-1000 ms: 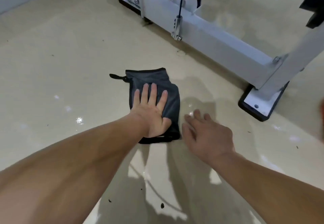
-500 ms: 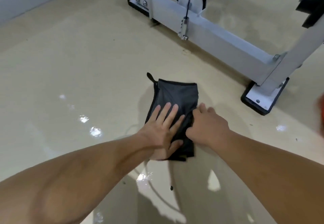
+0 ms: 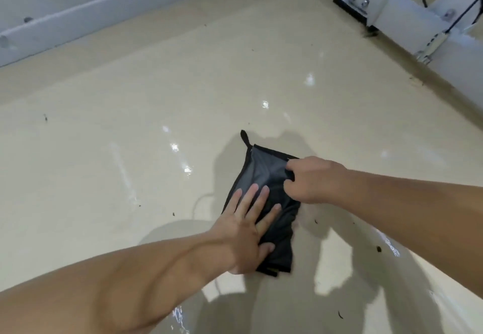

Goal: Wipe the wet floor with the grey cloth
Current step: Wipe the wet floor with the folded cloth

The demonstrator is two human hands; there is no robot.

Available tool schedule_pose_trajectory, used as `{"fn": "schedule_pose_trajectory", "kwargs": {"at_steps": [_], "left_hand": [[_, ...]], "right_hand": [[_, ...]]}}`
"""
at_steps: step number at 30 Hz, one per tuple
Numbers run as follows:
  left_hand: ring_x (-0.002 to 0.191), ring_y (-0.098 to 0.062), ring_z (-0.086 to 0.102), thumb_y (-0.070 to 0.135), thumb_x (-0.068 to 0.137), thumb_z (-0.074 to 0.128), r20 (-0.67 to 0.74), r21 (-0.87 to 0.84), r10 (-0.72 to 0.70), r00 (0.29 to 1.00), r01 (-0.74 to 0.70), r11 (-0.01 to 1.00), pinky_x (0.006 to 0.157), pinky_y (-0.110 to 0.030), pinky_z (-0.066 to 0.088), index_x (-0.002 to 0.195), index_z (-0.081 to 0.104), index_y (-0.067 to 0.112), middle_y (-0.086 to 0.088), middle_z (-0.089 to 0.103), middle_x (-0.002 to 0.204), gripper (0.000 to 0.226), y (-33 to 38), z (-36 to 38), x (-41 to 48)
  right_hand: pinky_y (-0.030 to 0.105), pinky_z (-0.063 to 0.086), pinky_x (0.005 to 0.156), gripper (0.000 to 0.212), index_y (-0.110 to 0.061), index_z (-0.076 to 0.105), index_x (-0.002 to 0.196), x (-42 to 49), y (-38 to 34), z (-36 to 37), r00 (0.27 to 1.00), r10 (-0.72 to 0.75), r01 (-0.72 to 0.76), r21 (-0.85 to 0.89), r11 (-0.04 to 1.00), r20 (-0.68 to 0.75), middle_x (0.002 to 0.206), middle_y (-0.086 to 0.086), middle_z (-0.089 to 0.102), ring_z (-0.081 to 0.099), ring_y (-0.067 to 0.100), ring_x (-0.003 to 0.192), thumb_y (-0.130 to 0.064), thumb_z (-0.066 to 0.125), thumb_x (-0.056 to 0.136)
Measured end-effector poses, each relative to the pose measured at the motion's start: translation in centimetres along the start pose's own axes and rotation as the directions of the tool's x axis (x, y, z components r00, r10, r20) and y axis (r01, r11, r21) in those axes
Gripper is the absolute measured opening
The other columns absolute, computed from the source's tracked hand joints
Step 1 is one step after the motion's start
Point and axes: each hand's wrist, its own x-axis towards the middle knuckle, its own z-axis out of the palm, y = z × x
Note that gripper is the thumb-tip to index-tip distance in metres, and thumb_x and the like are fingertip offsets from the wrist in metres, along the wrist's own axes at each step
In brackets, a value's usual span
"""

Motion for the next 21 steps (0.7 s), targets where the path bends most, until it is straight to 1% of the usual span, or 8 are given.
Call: {"fn": "schedule_pose_trajectory", "kwargs": {"at_steps": [3,6,9,11,12,16,19,21], "left_hand": [[0.142,-0.032,-0.047,0.064,0.101,0.01,-0.116,-0.113,-0.031,0.993,0.018,0.993,0.12,-0.055,-0.021,0.155,-0.029,0.03,-0.014,-0.041,0.158,0.074,-2.6,2.7,-2.4],[0.144,-0.028,-0.045,0.066,0.1,0.012,-0.156,-0.213,-0.095,0.983,0.061,0.975,0.12,-0.052,-0.022,0.157,-0.024,0.034,-0.01,-0.04,0.16,0.075,-4.4,3.8,-3.2],[0.143,-0.025,-0.046,0.067,0.1,0.013,-0.149,-0.305,-0.173,0.974,0.121,0.945,0.12,-0.052,-0.023,0.157,-0.023,0.036,-0.008,-0.042,0.159,0.074,-5.9,5.0,-4.2],[0.142,-0.025,-0.047,0.066,0.101,0.014,-0.156,-0.36,-0.224,0.962,0.156,0.92,0.119,-0.053,-0.022,0.156,-0.023,0.037,-0.008,-0.041,0.159,0.073,-6.6,6.0,-4.9],[0.142,-0.024,-0.047,0.066,0.101,0.015,-0.157,-0.376,-0.244,0.957,0.17,0.911,0.12,-0.053,-0.022,0.154,-0.024,0.037,-0.008,-0.041,0.159,0.072,-7.0,6.5,-5.3],[0.145,-0.022,-0.044,0.067,0.1,0.015,-0.157,-0.434,-0.344,0.926,0.248,0.866,0.121,-0.052,-0.021,0.157,-0.019,0.038,-0.006,-0.036,0.163,0.073,-8.9,8.8,-7.9],[0.147,-0.023,-0.04,0.069,0.099,0.013,-0.145,-0.445,-0.482,0.864,0.379,0.812,0.123,-0.053,-0.014,0.16,-0.015,0.037,-0.007,-0.031,0.165,0.074,-11.1,11.1,-10.7],[0.145,-0.022,-0.043,0.07,0.099,0.012,-0.073,-0.486,-0.584,0.809,0.482,0.729,0.123,-0.053,-0.014,0.158,-0.021,0.037,-0.006,-0.037,0.163,0.075,-13.0,12.7,-12.9]], "right_hand": [[0.033,0.052,0.077,0.026,-0.019,0.06,0.113,0.6,-6.5,-0.9,0.991,-0.116,0.126,-0.171,0.977,0.067,0.112,0.004,0.064,0.062,0.025,0.1,-0.032,0.047,0.095],[0.036,0.055,0.089,0.032,-0.018,0.06,0.122,2.1,-9.8,-1.4,0.986,-0.115,0.136,-0.184,0.973,0.12,0.119,0.005,0.065,0.063,0.025,0.105,-0.035,0.047,0.099],[0.038,0.052,0.091,0.039,-0.023,0.056,0.13,3.4,-12.8,0.5,0.993,-0.037,0.047,0.089,0.995,-0.11,0.126,0.003,0.062,0.059,0.025,0.109,-0.039,0.046,0.096],[0.037,0.048,0.091,0.046,-0.022,0.051,0.14,3.2,-14.3,2.7,0.959,0.052,0.045,0.331,0.942,-0.28,0.135,0.005,0.059,0.058,0.028,0.116,-0.036,0.045,0.096],[0.038,0.047,0.092,0.048,-0.022,0.05,0.142,3.0,-15.0,3.7,0.941,0.059,0.067,0.357,0.932,-0.332,0.138,0.004,0.058,0.057,0.029,0.119,-0.034,0.046,0.096],[0.04,0.047,0.098,0.048,-0.018,0.054,0.141,3.3,-17.5,5.2,0.899,-0.198,0.275,0.152,0.949,-0.392,0.141,0.002,0.056,0.053,0.027,0.124,-0.024,0.054,0.093],[0.035,0.044,0.105,0.047,-0.018,0.055,0.141,4.1,-21.5,5.0,0.861,-0.347,0.445,0.219,0.868,-0.373,0.14,-0.001,0.057,0.053,0.021,0.127,-0.02,0.054,0.094],[0.035,0.043,0.107,0.045,-0.02,0.054,0.141,4.3,-24.3,5.4,0.817,-0.477,0.548,0.179,0.817,-0.323,0.139,-0.004,0.054,0.051,0.018,0.129,-0.019,0.052,0.096]]}}
